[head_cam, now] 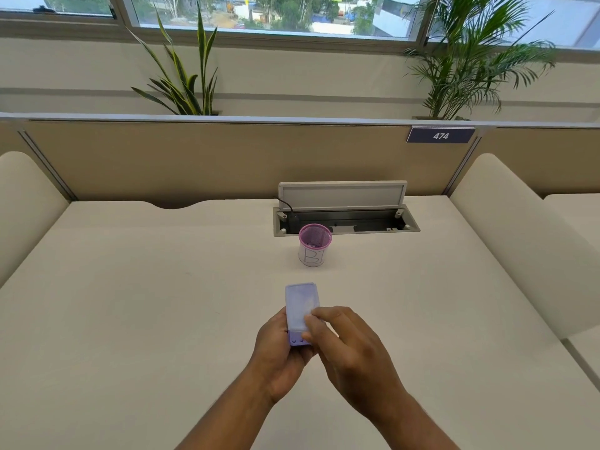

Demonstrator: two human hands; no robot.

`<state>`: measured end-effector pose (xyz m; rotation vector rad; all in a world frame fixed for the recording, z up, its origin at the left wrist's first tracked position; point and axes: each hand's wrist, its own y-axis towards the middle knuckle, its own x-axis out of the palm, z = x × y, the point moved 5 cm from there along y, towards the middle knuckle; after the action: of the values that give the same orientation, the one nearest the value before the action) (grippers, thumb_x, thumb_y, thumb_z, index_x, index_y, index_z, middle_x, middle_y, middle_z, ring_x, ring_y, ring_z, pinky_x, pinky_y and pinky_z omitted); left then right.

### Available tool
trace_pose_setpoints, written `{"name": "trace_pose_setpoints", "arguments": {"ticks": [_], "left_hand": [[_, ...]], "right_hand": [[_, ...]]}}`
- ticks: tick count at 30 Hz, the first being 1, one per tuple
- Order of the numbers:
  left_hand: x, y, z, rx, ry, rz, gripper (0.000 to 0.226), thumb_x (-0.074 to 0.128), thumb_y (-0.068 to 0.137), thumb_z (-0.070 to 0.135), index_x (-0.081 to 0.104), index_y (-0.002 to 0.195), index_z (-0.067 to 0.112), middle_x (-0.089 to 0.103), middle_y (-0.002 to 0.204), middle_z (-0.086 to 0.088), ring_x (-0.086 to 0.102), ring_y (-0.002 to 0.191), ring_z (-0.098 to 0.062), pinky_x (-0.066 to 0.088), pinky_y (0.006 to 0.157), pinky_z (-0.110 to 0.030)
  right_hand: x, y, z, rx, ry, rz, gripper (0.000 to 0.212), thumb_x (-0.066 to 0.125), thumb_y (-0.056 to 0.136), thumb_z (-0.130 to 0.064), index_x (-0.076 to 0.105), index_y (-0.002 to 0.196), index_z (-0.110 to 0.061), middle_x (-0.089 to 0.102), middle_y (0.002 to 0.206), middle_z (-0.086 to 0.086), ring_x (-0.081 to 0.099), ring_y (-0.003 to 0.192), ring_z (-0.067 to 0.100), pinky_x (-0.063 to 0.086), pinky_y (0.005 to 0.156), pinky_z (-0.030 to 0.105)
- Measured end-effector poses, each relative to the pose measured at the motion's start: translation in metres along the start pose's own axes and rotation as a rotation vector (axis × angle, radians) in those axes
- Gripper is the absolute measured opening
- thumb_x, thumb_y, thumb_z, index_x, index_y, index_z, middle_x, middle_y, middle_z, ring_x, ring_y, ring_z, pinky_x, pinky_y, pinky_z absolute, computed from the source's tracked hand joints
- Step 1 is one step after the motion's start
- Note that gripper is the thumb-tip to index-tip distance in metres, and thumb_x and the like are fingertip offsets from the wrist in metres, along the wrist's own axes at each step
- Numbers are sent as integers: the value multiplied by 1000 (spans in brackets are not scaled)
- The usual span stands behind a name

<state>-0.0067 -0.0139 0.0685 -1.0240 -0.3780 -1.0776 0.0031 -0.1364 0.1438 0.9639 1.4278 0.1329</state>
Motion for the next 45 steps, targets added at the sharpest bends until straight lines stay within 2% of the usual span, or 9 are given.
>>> {"name": "trace_pose_setpoints", "arguments": {"ticks": [5,9,12,14,17,22,27,33,45], "left_hand": [[1,2,-2,10,29,-24,43,43,110,18,83,98,7,73,88,-18,72,72,-23,65,68,-36],[-2,5,-5,3,65,20,37,48,109,25,76,125,6,76,113,-27,70,94,-36,60,94,-54],[-5,5,-6,-2,46,52,39,47,109,23,83,108,7,75,91,-22,72,74,-31,66,73,-46],[-5,3,-5,-3,53,56,44,45,110,23,86,101,10,74,87,-20,71,72,-30,66,70,-43],[-5,2,-5,-15,65,65,40,44,111,23,79,117,5,73,85,-20,69,72,-30,65,69,-43],[-3,2,-4,-15,55,43,35,45,110,19,71,124,0,71,85,-19,67,71,-31,64,68,-43],[-6,3,-5,-8,51,35,36,46,110,16,79,110,2,71,86,-21,68,71,-31,64,67,-43],[-12,6,-5,8,82,66,33,44,108,11,74,115,1,72,87,-19,67,75,-31,58,71,-44],[-28,14,-7,40,111,145,29,48,109,9,74,120,3,69,90,-16,57,76,-27,47,71,-39]], "right_hand": [[-5,7,2,59,63,72,21,63,103,-12,77,108,3,76,105,16,73,93,31,61,74,38],[-13,13,13,258,267,185,22,60,103,-15,76,106,0,75,102,9,70,92,22,57,82,27],[-16,13,27,469,406,258,17,58,105,-19,74,105,-12,74,96,-4,68,88,8,51,78,15],[-12,10,34,635,518,283,15,57,107,-22,72,104,-21,75,91,-9,72,84,10,57,72,22],[-8,5,42,808,686,326,15,56,106,-28,70,100,-31,76,88,-11,76,81,16,60,69,21],[0,-7,57,1053,876,400,17,59,107,-24,72,97,-26,81,87,-2,78,75,23,64,70,27],[14,-24,72,1259,1016,468,13,62,105,-24,72,102,-17,83,87,3,81,78,26,65,74,32],[39,-57,100,1481,1151,578,13,68,102,-15,71,109,-4,80,85,10,80,79,25,63,76,34],[86,-154,159,1850,982,602,9,67,95,5,69,103,2,73,89,21,73,73,31,62,86,43]]}}
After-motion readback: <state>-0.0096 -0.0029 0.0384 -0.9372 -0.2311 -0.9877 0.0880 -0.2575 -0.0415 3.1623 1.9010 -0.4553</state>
